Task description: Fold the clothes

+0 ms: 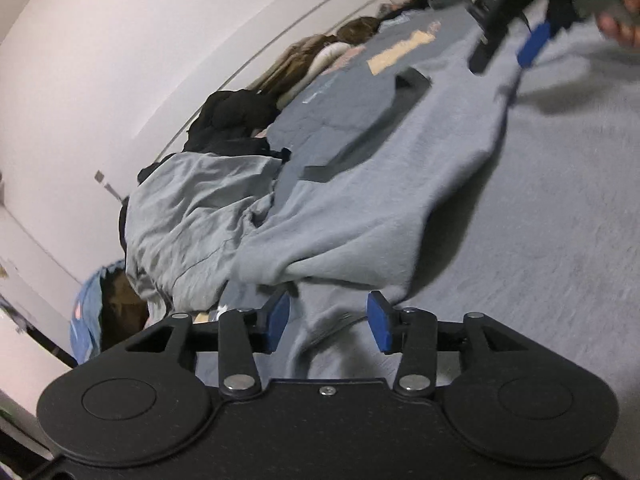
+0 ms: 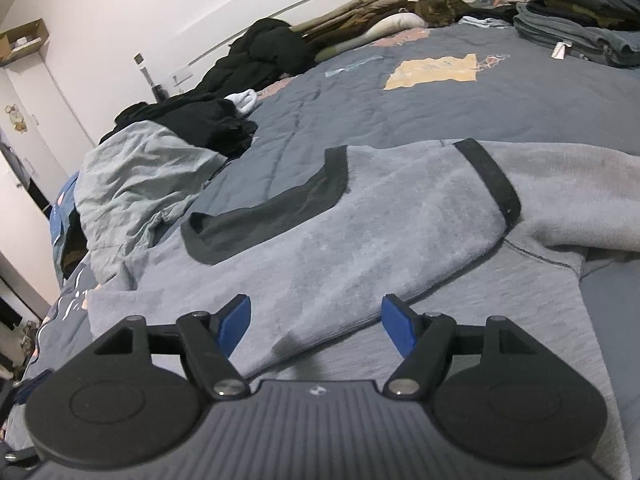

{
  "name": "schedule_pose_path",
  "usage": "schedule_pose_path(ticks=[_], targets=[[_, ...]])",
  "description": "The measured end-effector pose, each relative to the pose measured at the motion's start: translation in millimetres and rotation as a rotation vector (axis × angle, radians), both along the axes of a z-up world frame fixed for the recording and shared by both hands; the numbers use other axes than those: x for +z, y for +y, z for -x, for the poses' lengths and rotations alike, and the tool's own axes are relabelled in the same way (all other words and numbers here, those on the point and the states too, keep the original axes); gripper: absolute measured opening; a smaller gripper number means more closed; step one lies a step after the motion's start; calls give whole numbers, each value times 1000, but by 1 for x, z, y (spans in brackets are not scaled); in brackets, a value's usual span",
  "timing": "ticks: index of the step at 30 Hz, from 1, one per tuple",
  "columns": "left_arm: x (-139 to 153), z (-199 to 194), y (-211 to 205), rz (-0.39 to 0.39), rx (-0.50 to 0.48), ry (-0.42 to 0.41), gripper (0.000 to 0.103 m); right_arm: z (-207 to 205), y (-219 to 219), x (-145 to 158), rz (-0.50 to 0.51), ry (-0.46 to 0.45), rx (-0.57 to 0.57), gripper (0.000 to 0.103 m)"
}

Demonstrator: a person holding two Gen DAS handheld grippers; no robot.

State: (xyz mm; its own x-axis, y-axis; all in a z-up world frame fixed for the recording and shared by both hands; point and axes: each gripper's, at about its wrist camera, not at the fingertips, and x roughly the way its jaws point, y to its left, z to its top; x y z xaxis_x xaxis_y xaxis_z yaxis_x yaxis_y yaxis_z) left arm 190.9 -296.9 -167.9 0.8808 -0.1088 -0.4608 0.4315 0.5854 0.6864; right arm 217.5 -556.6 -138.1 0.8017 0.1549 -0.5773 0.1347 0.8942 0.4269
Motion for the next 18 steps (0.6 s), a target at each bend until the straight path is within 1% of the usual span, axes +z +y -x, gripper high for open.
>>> schedule_pose_path(ticks=[4,6,8,9,10,12,16,18], targets=[[-26,-4,-4,-146,-36,-44,43,1,5,1,-2,0,24,71],[-33,-5,-3,-192,-58,-88,43,1,7,1,-4,3,36,71],[-36,-5,-3,-246,-74,-120,40,2,9,1,-4,4,41,71],[-38,-4,-3,-268,-80,-135,34,2,9,1,-5,6,43,71],[-39,-5,-3,-276,-80,-149,22,2,10,1,-6,8,46,72],[-40,-8,-1,-261,-68,-158,10,3,11,0,-7,11,52,72],[-29,-12,13,-225,-30,-139,6,3,12,0,-5,15,55,72],[-18,-16,25,-194,6,-106,6,3,11,0,-6,17,55,72]])
